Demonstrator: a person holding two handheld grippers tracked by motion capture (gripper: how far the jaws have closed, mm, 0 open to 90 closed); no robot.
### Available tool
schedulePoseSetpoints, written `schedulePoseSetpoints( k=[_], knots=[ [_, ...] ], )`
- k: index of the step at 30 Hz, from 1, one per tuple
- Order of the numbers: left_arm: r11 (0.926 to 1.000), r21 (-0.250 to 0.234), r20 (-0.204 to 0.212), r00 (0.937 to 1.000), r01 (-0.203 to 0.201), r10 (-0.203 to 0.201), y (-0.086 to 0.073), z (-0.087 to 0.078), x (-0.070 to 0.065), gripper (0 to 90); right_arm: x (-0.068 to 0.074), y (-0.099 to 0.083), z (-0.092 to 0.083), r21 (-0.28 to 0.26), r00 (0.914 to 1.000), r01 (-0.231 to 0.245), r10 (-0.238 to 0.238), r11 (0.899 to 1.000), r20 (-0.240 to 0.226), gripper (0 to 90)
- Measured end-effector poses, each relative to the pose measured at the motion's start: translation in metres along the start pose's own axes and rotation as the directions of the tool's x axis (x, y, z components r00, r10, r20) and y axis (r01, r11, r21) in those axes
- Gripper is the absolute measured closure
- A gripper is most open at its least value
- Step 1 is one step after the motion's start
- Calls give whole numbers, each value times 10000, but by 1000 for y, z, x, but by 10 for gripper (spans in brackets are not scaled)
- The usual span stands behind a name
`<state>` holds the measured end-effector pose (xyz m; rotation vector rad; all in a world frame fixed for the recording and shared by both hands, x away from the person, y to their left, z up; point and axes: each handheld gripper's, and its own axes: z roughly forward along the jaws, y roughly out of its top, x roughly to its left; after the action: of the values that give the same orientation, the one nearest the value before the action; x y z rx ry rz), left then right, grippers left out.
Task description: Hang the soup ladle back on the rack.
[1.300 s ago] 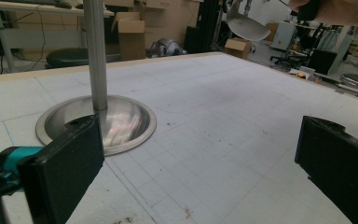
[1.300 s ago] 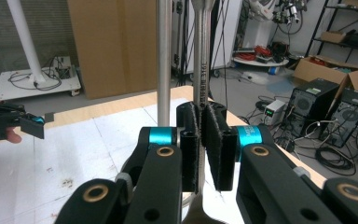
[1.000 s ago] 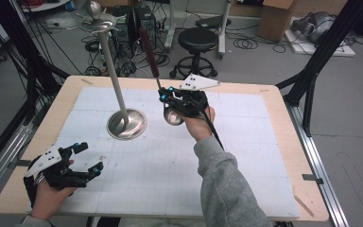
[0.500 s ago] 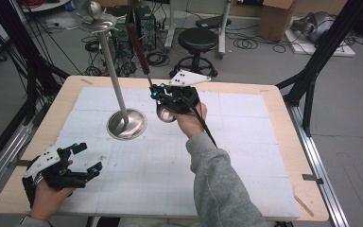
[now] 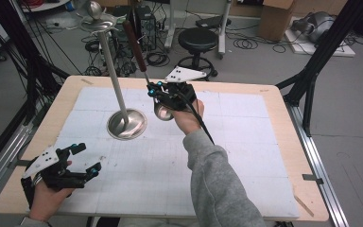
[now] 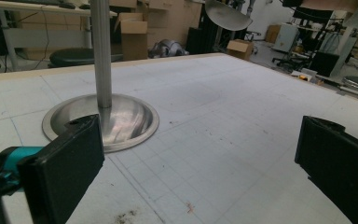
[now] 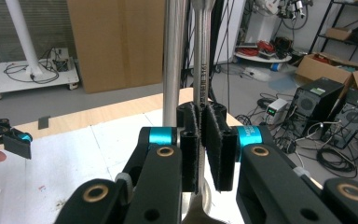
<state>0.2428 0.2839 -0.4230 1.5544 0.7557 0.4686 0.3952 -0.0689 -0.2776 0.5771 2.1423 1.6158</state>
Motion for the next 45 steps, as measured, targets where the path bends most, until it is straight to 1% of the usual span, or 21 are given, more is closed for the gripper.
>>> schedulePoseSetpoints(
  k=[1, 4, 8, 11, 15, 18, 22, 28, 32, 33, 38, 45],
  knots=[
    [10000, -10, 6, 10000, 0, 0, 0, 0, 0, 17, 0, 0, 0, 19, 10000, 67, -67, 10000, 15, 848],
    [10000, -10, 8, 10000, 19, -19, 0, 0, 0, 17, 0, 1, 1, -36, 10000, 22, -22, 10000, -27, 848],
    [10000, 15, -30, 10000, 22, -22, 0, 0, 0, 17, 1, 3, 3, 78, 9999, 56, -55, 10000, -85, 848],
    [10000, 27, -51, 10000, 40, -40, -1, 0, 1, 17, 1, 3, 5, 165, 9999, -48, 49, 9999, -96, 848],
    [10000, 1, -66, 10000, 29, -29, -1, -1, 1, 17, 0, 4, 6, 144, 9999, 77, -75, 9999, -144, 848],
    [10000, -4, -82, 10000, 50, -50, -1, -2, 1, 17, 2, 5, 7, 127, 9999, -3, 5, 9999, -150, 848],
    [10000, -18, -88, 10000, 45, -46, -1, -2, 1, 17, 3, 6, 9, 175, 9998, 49, -45, 9998, -204, 848],
    [10000, -62, -117, 9999, 60, -60, -1, -3, 1, 17, 1, 6, 12, 221, 10000, 35, -34, 9997, -85, 848],
    [10000, -48, -134, 9999, 49, -49, 0, -3, 1, 17, 1, 5, 14, 258, 9998, -23, 27, 9997, -175, 848],
    [10000, -45, -131, 9999, 48, -49, 0, -3, 1, 17, 1, 5, 14, 297, 9999, 46, -42, 9995, -153, 847],
    [9999, -75, -158, 9998, 92, -93, -1, -4, 1, 17, 0, 4, 18, 335, 10000, -31, 34, 9994, -79, 848],
    [9999, -65, -176, 9998, 93, -94, -1, -5, 1, 17, 1, 7, 23, 401, 10000, 25, -21, 9992, -92, 848]
  ],
)
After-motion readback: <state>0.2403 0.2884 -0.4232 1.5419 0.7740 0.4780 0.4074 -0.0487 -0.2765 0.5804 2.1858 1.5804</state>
